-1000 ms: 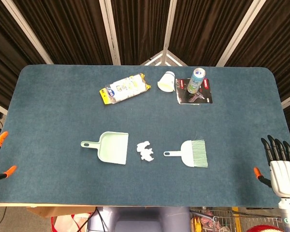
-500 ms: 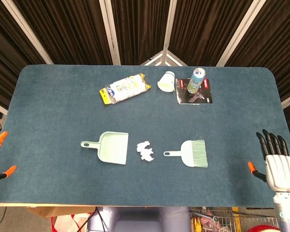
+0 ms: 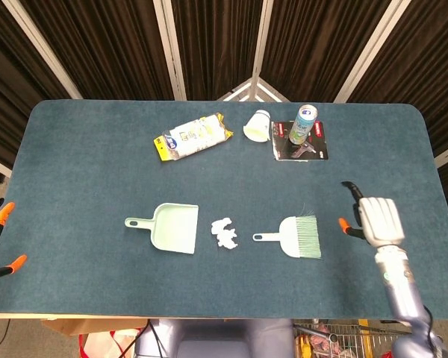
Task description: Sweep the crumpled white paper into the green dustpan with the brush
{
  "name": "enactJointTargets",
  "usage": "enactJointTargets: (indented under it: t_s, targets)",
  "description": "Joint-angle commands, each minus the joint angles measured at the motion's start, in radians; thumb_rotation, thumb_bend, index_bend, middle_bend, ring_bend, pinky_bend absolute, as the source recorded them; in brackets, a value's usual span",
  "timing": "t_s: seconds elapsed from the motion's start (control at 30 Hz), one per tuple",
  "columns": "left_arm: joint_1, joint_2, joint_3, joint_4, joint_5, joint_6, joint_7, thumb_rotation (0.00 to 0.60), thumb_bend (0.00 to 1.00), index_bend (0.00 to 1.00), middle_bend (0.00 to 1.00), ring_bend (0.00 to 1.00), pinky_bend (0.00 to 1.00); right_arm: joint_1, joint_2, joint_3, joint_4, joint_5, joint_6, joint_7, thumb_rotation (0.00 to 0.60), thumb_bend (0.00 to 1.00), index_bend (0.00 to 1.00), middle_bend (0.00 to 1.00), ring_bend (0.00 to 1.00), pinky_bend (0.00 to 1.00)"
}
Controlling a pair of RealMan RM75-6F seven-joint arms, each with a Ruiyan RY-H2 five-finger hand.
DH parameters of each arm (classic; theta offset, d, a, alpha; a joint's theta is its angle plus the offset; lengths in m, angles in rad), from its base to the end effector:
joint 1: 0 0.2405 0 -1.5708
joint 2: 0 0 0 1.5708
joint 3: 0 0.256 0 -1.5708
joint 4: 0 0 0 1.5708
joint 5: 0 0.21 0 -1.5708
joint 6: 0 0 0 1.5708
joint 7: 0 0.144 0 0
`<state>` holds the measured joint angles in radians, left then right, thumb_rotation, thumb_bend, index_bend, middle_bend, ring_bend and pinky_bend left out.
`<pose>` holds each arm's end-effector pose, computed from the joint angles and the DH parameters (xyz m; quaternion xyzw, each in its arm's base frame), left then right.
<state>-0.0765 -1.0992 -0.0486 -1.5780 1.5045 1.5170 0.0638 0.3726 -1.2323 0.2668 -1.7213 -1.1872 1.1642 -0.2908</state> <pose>-0.3181 0.1787 0.1728 -0.6075 -0.3444 -0.3625 0.6172 -0.2346 -0.2955 0.1121 0.6193 -0.4066 0.3868 0.5491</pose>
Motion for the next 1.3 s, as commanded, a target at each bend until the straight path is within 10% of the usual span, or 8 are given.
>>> enactJointTargets:
  t_s: [0.03, 0.73, 1.3]
  targets:
    - [-0.001, 0.000, 0.000, 0.000, 0.000, -0.001, 0.000, 0.600, 0.00, 0.00, 0.00, 0.00, 0.00, 0.062, -0.046, 0.021, -0.020, 0.082, -0.052, -0.083, 0.600, 0.29, 0.35, 0.88, 0.91, 0.90]
    - [-0.009, 0.008, 0.000, 0.008, -0.004, -0.017, -0.024, 0.600, 0.00, 0.00, 0.00, 0.00, 0.00, 0.218, -0.385, -0.061, 0.090, 0.297, -0.034, -0.359, 0.600, 0.29, 0.40, 0.88, 0.91, 0.90]
    - [-0.009, 0.009, 0.002, 0.008, -0.001, -0.017, -0.030, 0.600, 0.00, 0.00, 0.00, 0.00, 0.00, 0.214, -0.463, -0.106, 0.148, 0.332, -0.012, -0.360, 0.600, 0.29, 0.43, 0.88, 0.91, 0.90]
